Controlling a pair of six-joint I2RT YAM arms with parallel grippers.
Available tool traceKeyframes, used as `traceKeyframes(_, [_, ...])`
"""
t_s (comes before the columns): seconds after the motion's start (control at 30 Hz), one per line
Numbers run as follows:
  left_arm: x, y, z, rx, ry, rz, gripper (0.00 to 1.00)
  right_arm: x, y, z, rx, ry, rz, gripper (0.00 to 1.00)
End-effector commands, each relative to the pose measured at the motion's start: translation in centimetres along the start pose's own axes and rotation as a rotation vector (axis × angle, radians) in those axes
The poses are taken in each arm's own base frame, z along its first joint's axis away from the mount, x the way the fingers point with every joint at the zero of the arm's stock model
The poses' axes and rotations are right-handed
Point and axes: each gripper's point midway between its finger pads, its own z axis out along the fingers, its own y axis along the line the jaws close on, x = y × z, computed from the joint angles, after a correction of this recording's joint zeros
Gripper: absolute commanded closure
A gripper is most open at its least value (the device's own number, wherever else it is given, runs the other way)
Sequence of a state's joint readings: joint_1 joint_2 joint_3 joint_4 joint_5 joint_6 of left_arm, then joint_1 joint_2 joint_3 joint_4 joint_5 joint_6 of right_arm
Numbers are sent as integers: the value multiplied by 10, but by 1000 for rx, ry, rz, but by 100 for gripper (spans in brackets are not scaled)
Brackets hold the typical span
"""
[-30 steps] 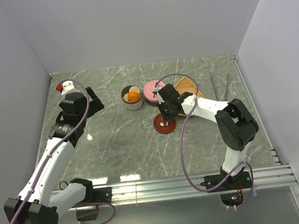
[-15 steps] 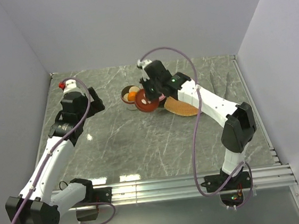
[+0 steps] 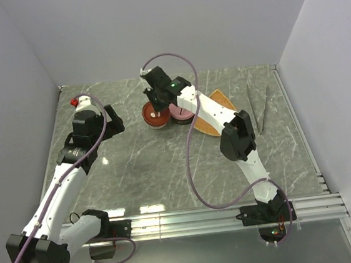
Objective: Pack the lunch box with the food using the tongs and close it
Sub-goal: Put the lid back on the lunch box
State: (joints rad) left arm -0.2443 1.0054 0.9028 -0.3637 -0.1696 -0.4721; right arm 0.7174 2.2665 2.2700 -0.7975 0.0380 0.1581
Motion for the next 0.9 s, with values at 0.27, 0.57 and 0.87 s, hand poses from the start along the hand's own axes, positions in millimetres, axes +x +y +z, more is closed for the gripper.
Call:
traceKeyframes(0.27, [-8, -5, -5, 30, -26, 2, 5, -6, -18, 22, 53, -19, 15, 100])
traceKeyframes(0.57, [-5, -3, -5, 21, -15, 2, 5, 6, -10, 52, 5, 2, 31, 100])
traceKeyframes(0.87, [-1, 1, -7, 4, -3, -4, 5, -15, -9, 54, 5, -74, 73, 100])
